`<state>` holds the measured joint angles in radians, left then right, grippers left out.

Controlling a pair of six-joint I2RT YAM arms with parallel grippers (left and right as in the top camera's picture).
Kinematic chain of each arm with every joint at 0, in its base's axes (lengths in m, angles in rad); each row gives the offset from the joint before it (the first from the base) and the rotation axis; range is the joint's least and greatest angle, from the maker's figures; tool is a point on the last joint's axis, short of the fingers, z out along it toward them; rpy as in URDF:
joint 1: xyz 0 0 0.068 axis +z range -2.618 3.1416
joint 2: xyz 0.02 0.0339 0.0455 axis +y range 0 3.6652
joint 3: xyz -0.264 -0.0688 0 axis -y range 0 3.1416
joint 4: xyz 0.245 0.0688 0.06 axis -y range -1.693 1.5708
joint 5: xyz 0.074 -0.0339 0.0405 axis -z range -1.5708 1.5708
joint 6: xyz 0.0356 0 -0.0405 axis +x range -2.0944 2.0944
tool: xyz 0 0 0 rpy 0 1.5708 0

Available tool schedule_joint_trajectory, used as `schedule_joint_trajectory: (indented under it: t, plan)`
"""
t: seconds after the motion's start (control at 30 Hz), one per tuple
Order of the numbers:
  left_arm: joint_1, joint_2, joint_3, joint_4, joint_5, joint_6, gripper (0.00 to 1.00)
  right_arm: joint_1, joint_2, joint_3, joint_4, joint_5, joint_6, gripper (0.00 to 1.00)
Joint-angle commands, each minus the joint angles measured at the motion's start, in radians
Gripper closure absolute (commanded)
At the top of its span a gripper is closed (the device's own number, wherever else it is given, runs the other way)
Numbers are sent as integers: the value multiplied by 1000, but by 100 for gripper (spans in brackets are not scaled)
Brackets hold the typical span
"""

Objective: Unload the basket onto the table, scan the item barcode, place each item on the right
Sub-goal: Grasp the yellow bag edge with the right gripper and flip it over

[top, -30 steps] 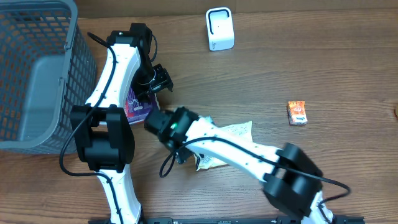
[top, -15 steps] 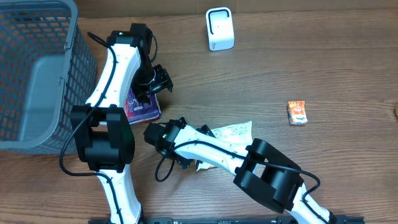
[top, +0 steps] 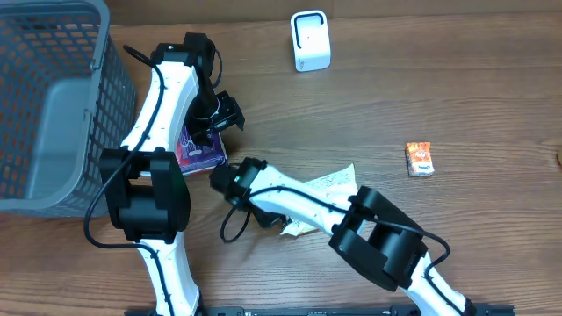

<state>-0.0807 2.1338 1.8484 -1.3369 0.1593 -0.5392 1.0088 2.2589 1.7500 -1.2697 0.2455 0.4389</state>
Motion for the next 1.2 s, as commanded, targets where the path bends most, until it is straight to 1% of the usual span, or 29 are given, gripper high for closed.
schedule_joint_trajectory:
  t: [0.0, 0.07, 0.17, 0.23, 0.33, 0.43, 0.53, 0.57, 0.67, 0.73, 0.87, 0.93, 1.0, 1.17]
  plan:
    - [1, -15, 13, -6, -13, 24, 27, -48, -21, 87, -24, -178, -2, 96]
    - [1, -15, 13, -12, -13, 24, 27, -77, -64, 127, -42, -277, -40, 96]
    - [1, -15, 13, -17, -13, 35, 27, -130, -152, 182, -56, -483, -107, 96]
    - [1, -15, 13, -17, -13, 39, 27, -169, -218, 196, -51, -624, -142, 96]
    - [1, -15, 13, -16, -13, 38, 27, -234, -310, 196, -46, -786, -189, 96]
    - [1, -15, 13, -16, -13, 38, 27, -303, -366, 196, -56, -916, -246, 96]
    - [1, -15, 13, -17, -13, 38, 27, -384, -378, 196, -92, -1052, -315, 96]
    - [1, -15, 13, -18, -13, 38, 27, -414, -377, 189, -108, -1062, -337, 96]
    - [1, -15, 13, -23, -13, 39, 27, -499, -372, 112, -102, -1059, -341, 96]
    - [1, -15, 13, -25, -13, 39, 27, -568, -369, 7, -69, -1059, -364, 96]
    - [1, -15, 13, -24, -12, 38, 27, -686, -361, -203, 25, -1054, -365, 96]
    - [1, -15, 13, -25, -12, 39, 27, -748, -359, -281, 50, -1007, -365, 96]
    - [1, -15, 13, -27, -12, 39, 27, -816, -359, -333, 48, -912, -364, 96]
    - [1, -15, 13, -23, -9, 38, 26, -947, -363, -325, -51, -708, -360, 96]
